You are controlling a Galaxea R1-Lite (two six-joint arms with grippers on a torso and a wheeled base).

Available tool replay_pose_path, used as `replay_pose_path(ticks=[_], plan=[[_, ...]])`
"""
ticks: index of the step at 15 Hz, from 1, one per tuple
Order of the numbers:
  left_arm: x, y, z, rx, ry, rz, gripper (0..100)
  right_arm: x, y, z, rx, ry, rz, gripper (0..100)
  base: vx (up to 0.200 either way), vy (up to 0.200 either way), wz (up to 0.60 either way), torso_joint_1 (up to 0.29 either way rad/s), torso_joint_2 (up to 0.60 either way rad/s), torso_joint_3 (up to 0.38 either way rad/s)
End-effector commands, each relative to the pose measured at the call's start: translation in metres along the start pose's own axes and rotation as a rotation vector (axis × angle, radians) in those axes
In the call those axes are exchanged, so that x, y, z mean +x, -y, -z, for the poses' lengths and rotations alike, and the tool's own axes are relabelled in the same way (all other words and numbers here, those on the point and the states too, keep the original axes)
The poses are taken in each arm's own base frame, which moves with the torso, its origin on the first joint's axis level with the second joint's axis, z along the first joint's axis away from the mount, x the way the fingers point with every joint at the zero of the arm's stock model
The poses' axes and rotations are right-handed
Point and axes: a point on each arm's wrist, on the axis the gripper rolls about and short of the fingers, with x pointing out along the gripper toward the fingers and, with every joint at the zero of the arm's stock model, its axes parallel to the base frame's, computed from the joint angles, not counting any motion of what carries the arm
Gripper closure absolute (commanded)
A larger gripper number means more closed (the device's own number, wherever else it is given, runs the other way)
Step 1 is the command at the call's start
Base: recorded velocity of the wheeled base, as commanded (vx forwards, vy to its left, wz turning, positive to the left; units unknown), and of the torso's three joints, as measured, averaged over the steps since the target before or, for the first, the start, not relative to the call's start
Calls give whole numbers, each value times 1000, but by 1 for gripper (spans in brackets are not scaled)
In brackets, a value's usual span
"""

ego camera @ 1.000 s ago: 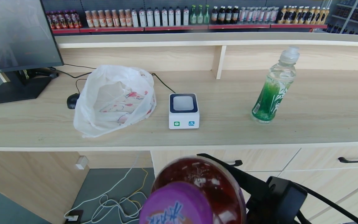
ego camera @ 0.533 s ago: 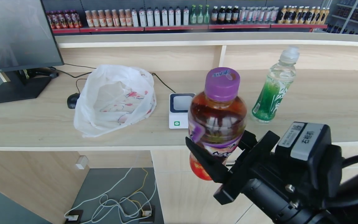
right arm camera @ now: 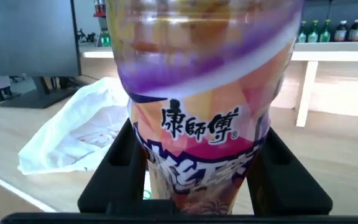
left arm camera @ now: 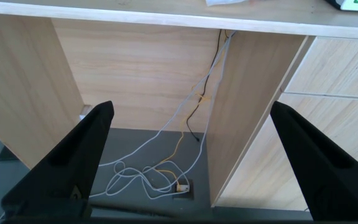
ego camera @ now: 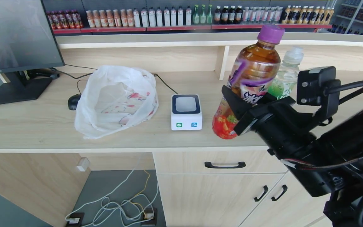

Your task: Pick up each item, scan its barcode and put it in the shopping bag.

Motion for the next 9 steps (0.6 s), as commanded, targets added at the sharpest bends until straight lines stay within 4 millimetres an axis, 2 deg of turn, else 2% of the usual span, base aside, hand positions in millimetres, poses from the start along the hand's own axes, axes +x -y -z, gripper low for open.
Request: replay_pose_path(ticks=[1,4,9], plan=[[0,0,0,-1,0,1,0,28,17,2,-9,58,74,100,0,0,0,0,0,0],[0,0,0,-4,0,0,0,47,48,-3,-47,124,172,100,0,0,0,0,0,0],[0,0,0,-4,0,0,0,52,49,4,-34,115,180,100,0,0,0,0,0,0]])
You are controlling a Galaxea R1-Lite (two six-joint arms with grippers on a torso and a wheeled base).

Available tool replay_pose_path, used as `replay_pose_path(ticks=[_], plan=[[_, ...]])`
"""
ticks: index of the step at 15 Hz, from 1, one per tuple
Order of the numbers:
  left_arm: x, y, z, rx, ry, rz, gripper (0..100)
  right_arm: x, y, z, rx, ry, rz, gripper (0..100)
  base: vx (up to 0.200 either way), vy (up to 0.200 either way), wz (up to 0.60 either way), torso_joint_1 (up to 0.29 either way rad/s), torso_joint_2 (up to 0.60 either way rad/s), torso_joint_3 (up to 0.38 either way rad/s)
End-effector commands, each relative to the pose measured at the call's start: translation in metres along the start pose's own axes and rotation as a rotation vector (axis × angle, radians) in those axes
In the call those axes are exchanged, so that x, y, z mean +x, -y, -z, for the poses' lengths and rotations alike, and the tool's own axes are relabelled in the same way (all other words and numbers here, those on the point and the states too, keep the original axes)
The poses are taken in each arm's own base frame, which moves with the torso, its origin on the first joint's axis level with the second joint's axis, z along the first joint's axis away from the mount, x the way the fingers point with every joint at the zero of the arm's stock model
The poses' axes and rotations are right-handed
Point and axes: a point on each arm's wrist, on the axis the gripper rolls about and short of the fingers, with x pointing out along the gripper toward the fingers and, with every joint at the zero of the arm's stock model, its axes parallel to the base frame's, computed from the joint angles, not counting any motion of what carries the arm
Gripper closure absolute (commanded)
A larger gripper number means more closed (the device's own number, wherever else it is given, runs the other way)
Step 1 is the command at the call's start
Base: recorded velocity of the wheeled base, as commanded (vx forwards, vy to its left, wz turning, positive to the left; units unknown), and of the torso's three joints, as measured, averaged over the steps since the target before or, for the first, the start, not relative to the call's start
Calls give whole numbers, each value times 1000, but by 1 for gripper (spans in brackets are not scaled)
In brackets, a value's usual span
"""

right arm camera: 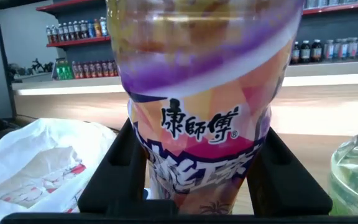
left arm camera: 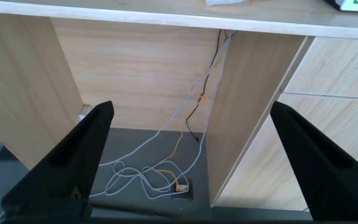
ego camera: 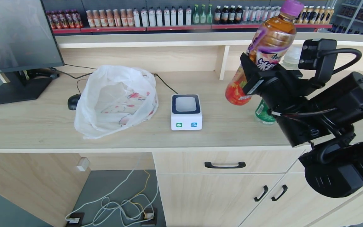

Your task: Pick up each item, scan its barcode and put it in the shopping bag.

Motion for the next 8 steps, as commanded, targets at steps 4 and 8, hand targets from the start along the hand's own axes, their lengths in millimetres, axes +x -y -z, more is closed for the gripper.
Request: replay_pose_path(ticks=[4,8], plan=[[0,0,0,-3,1,-1,0,0,11,1,-21,-3,28,100,0,100,0,0,5,1],[0,0,0,-8,1,-1,0,-2,19,2,-35,-13,45,100,0,200,0,-1,1,0]])
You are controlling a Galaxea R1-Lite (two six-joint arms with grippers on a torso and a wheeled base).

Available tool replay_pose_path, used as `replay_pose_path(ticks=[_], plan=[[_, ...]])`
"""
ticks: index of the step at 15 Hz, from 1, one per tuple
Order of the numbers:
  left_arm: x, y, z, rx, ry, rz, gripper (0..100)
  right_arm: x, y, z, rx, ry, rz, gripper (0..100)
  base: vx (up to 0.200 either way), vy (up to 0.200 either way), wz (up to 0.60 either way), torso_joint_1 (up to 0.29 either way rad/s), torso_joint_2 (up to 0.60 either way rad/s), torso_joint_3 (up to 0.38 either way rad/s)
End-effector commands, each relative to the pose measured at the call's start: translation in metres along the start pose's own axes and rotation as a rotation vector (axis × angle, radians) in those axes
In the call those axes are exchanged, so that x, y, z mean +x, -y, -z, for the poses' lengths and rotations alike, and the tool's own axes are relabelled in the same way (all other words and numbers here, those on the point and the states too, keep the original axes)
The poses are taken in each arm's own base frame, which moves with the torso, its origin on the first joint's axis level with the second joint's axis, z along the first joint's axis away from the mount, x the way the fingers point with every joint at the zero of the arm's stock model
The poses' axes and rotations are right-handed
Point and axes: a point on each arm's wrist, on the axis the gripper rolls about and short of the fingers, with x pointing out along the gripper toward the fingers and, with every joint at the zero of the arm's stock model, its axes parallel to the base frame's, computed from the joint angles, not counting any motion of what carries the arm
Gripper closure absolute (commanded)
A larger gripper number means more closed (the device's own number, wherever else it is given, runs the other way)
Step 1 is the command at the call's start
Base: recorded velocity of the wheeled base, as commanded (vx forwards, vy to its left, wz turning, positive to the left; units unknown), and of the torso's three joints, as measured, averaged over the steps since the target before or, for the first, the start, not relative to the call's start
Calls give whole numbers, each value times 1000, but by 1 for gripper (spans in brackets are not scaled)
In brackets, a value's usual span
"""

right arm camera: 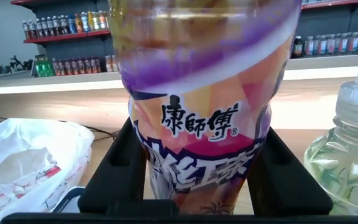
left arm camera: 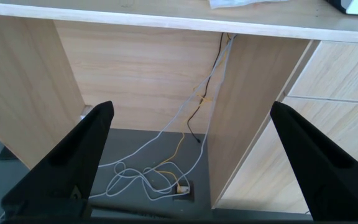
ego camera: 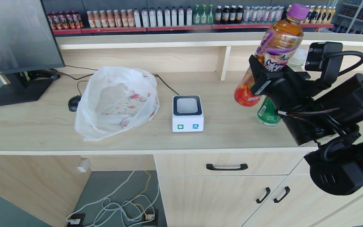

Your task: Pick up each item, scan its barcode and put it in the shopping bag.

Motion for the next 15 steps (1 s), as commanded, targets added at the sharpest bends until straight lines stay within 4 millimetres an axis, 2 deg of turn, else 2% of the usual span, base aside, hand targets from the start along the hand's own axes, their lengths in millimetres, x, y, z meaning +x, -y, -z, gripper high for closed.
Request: replay_pose_path(ticks=[1,4,11,15], plan=[[0,0,0,0,0,1,0,-1,1,-3,0,2,0,100,0,200,0,2,12,2],[0,0,0,1,0,1,0,-3,1,-6,1,3,-3,100,0,200,0,4,-1,1],[0,0,0,6,0,2,0,-5,-1,-5,2,-4,-15,100,0,0,0,0,0,0],[0,0,0,6,0,1,0,-12,-16,0,24,-31,-59,100,0,0,0,0,0,0]])
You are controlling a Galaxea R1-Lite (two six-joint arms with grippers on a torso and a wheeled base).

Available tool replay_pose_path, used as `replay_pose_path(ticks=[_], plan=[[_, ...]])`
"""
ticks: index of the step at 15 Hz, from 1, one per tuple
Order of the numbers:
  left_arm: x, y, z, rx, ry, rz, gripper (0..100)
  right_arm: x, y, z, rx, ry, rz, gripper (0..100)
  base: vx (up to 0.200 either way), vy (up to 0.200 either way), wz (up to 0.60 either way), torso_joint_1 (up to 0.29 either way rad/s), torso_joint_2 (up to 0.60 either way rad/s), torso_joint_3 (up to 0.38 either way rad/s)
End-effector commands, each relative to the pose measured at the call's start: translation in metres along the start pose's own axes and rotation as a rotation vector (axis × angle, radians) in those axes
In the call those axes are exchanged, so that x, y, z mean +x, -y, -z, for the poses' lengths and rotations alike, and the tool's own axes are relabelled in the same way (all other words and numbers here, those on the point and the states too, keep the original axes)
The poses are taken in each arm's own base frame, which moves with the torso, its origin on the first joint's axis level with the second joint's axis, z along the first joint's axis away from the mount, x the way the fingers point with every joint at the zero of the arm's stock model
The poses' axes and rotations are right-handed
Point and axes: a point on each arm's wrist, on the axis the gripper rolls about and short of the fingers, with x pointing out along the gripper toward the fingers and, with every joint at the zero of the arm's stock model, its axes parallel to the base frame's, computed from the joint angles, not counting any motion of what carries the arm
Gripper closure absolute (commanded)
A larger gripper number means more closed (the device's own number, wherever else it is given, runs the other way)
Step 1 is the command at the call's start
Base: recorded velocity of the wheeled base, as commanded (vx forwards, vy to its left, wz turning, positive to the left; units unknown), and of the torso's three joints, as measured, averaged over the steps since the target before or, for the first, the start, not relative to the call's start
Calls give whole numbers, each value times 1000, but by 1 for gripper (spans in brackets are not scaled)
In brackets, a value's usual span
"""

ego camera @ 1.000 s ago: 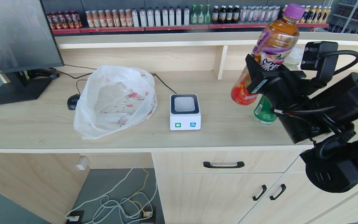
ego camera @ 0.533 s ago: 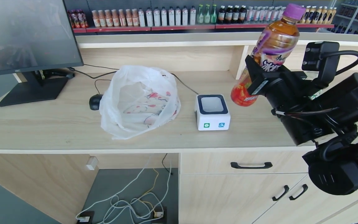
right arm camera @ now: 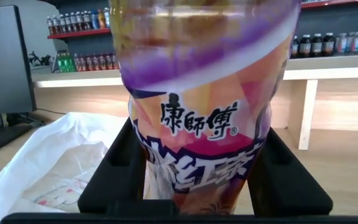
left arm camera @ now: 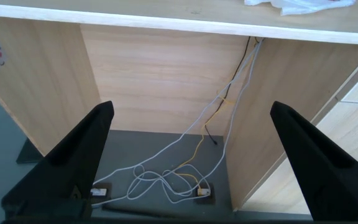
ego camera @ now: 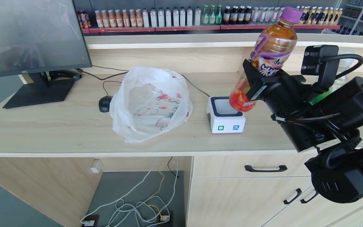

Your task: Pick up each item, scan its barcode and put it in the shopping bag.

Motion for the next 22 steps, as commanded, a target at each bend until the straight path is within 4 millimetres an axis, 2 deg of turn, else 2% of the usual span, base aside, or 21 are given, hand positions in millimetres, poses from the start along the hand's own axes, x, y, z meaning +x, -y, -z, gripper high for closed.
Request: replay_pose_path(ticks=[1,5,12,18,22], plan=[[0,0,0,0,1,-1,0,-3,-6,4,10,-16,-20,100,0,0,0,0,0,0],[0,0,0,0,1,-1,0,-1,-11,16,113,-68,-27,100,0,0,0,0,0,0],[0,0,0,0,1,-1,0,26,-19,35,362,-65,-18,100,0,0,0,0,0,0],[0,0,0,0,1,0,0,27,-19,35,645,-65,-4,100,0,0,0,0,0,0],[0,0,0,0,1,0,0,37,-16,31,826,-62,13,100,0,0,0,0,0,0]])
